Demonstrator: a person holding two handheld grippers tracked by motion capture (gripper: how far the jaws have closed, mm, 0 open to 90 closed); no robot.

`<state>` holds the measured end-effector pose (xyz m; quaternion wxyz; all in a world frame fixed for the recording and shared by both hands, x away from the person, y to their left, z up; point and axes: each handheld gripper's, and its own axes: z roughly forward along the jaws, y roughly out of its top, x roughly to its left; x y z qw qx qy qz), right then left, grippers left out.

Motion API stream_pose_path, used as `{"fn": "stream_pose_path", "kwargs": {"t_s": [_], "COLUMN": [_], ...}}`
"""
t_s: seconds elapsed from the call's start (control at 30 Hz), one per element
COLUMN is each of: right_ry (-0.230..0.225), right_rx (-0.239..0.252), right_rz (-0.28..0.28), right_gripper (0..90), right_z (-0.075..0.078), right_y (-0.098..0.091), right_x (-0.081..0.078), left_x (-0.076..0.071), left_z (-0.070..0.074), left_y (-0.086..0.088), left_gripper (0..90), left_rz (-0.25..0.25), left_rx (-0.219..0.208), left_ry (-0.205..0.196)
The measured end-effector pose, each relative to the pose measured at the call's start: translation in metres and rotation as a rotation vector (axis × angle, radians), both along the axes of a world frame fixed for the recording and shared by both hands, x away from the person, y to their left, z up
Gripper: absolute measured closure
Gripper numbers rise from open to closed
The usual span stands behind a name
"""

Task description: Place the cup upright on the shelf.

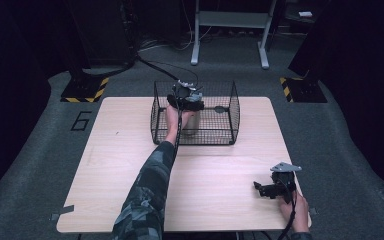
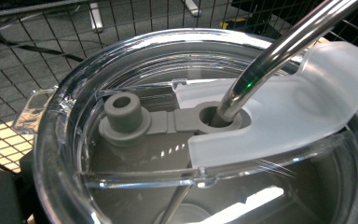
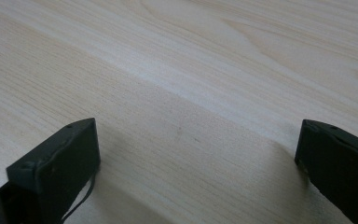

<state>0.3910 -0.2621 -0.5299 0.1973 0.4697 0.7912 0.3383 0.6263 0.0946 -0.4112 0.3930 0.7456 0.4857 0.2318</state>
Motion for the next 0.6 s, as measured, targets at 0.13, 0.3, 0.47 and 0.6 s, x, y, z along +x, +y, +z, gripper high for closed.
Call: {"fn": "stream_pose_path", "kwargs": {"t_s": [0.13,0.3,0.47,0.6], "right_ry": [0.000,0.000,0.004,-0.002], "right_rx": [0.001,0.002,0.008,-0.005], "right_rz": [-0.005,-0.005,-0.002,0.005], "right_gripper": [0.0,0.0,0.0,0.0], "right_z": [0.000,0.000,0.000,0.000], "right_y": [0.000,0.000,0.000,0.000], "right_x": [0.000,0.000,0.000,0.000], "left_x": [-0.004,-0.012,-0.016,-0.020], "left_z": [0.000,0.000,0.000,-0.001], "left_y": [0.002,0.002,0.005,0.008], "left_gripper": [3.8,3.8,3.8,3.6], "left_rz": [-0.012,-0.034,-0.029,-0.036], "left_rx": [0.003,0.051,0.036,0.033], "left_ry": [0.014,0.010,0.011,-0.005]}}
